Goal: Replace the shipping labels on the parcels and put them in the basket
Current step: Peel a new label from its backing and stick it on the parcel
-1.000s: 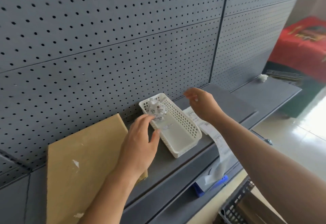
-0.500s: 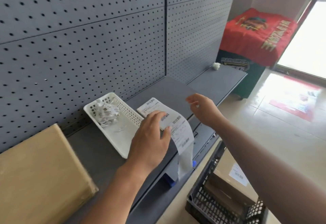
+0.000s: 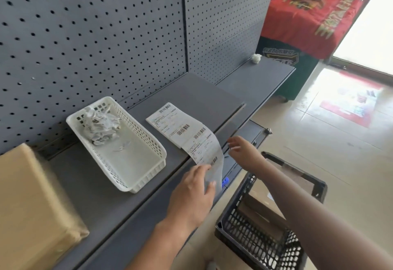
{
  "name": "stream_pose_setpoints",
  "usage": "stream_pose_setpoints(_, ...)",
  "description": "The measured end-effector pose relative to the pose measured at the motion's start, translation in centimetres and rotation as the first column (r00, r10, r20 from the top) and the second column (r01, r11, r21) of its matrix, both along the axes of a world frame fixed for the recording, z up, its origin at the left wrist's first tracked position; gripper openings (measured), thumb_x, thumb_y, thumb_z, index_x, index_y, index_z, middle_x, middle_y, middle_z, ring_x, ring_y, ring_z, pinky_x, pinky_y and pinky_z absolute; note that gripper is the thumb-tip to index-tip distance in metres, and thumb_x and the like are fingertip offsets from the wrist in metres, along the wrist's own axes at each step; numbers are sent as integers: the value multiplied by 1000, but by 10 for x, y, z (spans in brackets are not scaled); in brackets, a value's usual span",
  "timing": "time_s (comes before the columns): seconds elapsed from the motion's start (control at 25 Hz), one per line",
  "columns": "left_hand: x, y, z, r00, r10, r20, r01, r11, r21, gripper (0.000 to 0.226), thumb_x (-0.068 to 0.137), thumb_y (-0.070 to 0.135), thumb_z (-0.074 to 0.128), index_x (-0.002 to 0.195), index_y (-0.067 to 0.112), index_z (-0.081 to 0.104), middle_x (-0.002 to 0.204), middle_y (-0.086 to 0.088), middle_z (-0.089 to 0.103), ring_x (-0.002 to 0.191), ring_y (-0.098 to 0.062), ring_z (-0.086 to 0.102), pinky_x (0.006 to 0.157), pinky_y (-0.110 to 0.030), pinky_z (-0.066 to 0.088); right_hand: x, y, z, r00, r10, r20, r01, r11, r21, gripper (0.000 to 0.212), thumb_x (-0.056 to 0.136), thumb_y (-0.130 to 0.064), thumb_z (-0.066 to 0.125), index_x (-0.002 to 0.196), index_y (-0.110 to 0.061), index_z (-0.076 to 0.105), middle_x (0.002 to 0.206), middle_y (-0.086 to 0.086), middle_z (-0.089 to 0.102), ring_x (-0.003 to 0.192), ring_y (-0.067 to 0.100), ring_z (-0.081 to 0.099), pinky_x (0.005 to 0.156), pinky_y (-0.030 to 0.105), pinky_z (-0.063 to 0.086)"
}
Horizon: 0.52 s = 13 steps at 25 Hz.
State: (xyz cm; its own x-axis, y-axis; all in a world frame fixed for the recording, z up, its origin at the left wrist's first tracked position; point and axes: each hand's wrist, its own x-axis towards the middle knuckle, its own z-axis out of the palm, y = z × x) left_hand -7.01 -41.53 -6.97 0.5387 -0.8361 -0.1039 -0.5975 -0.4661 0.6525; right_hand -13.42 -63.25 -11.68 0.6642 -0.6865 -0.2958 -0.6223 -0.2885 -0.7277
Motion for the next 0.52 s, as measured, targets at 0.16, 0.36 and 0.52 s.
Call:
stream_pose_setpoints(0.16, 4, 4, -26, 998, 41, -44, -37, 996, 75, 45, 105, 38, 44, 149, 29, 41, 151, 15, 43, 137, -6, 42, 105, -26, 40, -2, 3, -27, 998, 53, -14, -50, 987, 154, 51, 93, -15, 60, 142, -18, 46, 132, -3, 58, 122, 16, 54, 106, 35, 45)
stream_pose_setpoints(0.36, 12, 7, -52, 989, 121, -85, -108, 984, 143, 43, 105, 36, 46, 147, 26, 44, 149, 11, 49, 135, -12, 48, 104, -29, 41, -8, 1, -39, 993, 117, 4, -116, 981, 158, 26, 94, -23, 63, 120, -20, 64, 113, -8, 67, 106, 11, 62, 97, 35, 50)
stream_pose_setpoints(0.52, 13, 6, -62, 979, 157, -127, -131, 973, 190, 40, 102, 42, 49, 140, 29, 48, 142, 12, 54, 128, -15, 54, 100, -38, 48, -22, 4, -30, 990, 128, 56, -137, 967, 213, 8, 95, -25, 63, 100, -22, 69, 98, -2, 71, 96, 20, 66, 87, 34, 52)
